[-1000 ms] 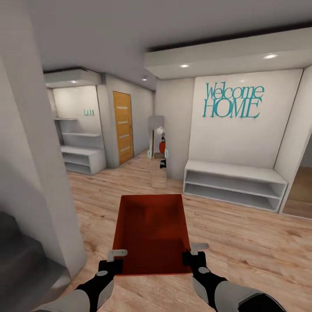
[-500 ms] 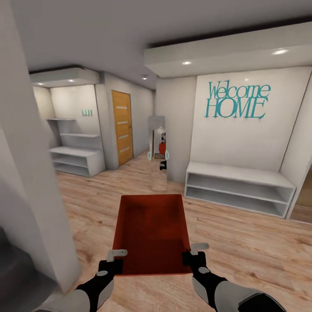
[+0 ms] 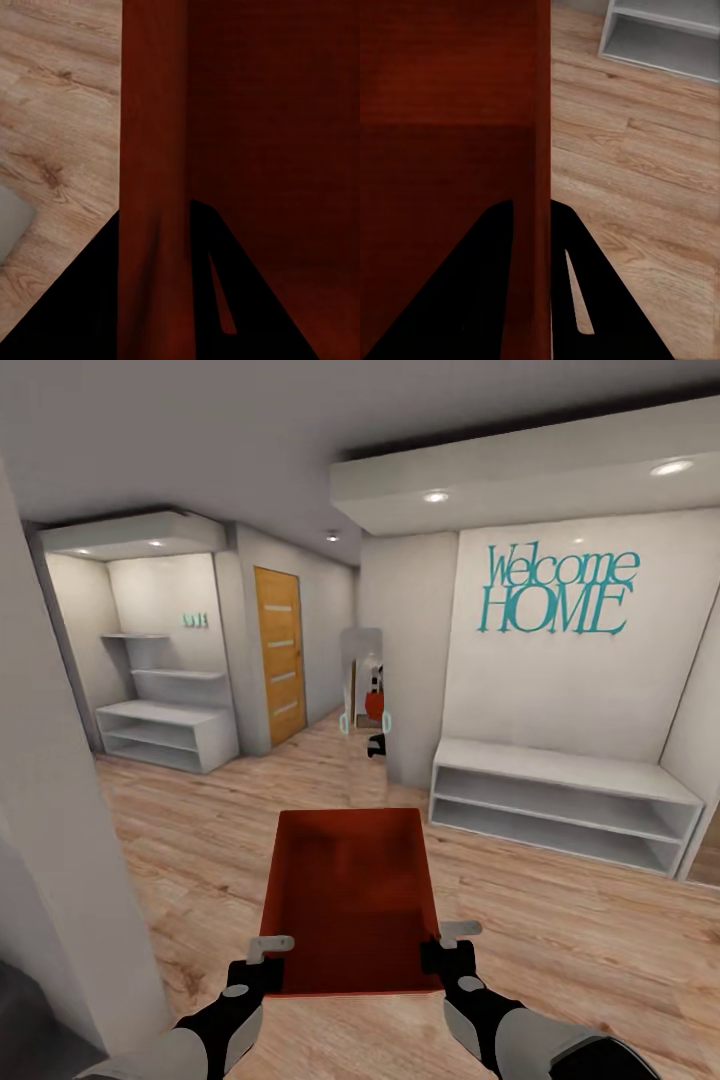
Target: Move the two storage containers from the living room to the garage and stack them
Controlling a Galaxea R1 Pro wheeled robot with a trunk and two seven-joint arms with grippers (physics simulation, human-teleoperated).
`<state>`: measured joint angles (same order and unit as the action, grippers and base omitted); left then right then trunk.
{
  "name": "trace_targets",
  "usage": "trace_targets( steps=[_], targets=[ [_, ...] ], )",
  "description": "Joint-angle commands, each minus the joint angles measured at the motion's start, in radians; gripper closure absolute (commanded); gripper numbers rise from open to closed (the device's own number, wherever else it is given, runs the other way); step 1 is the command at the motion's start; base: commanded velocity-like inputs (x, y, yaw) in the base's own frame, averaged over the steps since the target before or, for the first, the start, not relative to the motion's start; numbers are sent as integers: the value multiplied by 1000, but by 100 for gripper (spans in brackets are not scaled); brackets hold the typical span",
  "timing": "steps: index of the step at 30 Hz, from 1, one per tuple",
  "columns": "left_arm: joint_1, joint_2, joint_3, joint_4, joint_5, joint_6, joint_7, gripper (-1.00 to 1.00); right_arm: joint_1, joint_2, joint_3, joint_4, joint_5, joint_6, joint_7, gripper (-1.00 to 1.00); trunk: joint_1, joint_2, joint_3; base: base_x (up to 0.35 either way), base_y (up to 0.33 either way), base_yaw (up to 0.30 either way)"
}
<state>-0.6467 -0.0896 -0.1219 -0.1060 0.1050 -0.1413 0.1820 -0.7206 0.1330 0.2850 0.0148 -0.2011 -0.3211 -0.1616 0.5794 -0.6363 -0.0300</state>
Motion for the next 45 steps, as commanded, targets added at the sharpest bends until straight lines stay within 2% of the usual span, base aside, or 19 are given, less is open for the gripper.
trace_targets(
  steps=[1,45],
  targets=[
    [-1,-1,1,0,6,-1,7,100,-2,8,-59,-1,13,1,0,100,1,-2,-2,321,0,0],
    [-1,0,1,0,7,0,7,100,-2,8,-59,-1,13,0,-1,100,1,-2,-2,321,0,0]
  ],
)
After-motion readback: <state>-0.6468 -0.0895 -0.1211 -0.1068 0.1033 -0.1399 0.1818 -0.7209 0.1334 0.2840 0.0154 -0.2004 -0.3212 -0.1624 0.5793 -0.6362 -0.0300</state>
